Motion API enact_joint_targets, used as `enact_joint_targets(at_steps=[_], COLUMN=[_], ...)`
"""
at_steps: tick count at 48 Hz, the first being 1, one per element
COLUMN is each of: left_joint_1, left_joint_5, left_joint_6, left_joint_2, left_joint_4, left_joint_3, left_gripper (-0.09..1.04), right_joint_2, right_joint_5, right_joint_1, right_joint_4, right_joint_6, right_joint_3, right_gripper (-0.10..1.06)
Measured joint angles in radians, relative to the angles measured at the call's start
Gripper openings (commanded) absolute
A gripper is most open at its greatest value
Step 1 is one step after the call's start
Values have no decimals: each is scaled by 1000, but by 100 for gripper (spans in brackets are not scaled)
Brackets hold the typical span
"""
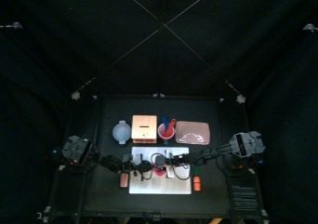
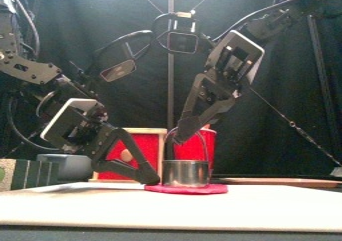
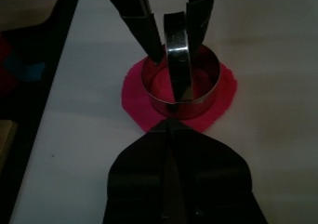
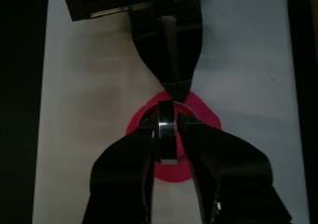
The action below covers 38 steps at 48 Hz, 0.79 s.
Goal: Get the cutter from the drawer then cut the dough then place the extra dough in the bowl
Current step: Place the extra dough in the bowl
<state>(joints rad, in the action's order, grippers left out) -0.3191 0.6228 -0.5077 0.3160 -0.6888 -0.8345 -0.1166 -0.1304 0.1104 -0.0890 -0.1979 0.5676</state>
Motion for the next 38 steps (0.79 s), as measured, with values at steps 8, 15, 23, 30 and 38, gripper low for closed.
enact_joint_targets(at_steps=[8,15,23,30,38], left_joint_1=[-2,-2,-2,2,2], left_joint_5=[2,0,-5,-17,-20], left_joint_6=[0,0,0,0,0], left_joint_2=[0,2,2,2,2], left_joint_4=[0,0,-2,0,0], left_joint_3=[0,-2,0,2,3], left_gripper=[51,51,51,51,51], right_joint_2=[0,0,3,46,123], right_joint_5=[-11,-20,-28,-44,-78], right_joint_1=[0,2,2,0,-6], right_joint_4=[2,0,2,2,-20], right_joint_6=[0,-3,-2,0,-2], right_joint_3=[0,-9,-15,-18,-18], right_gripper=[52,50,50,50,50])
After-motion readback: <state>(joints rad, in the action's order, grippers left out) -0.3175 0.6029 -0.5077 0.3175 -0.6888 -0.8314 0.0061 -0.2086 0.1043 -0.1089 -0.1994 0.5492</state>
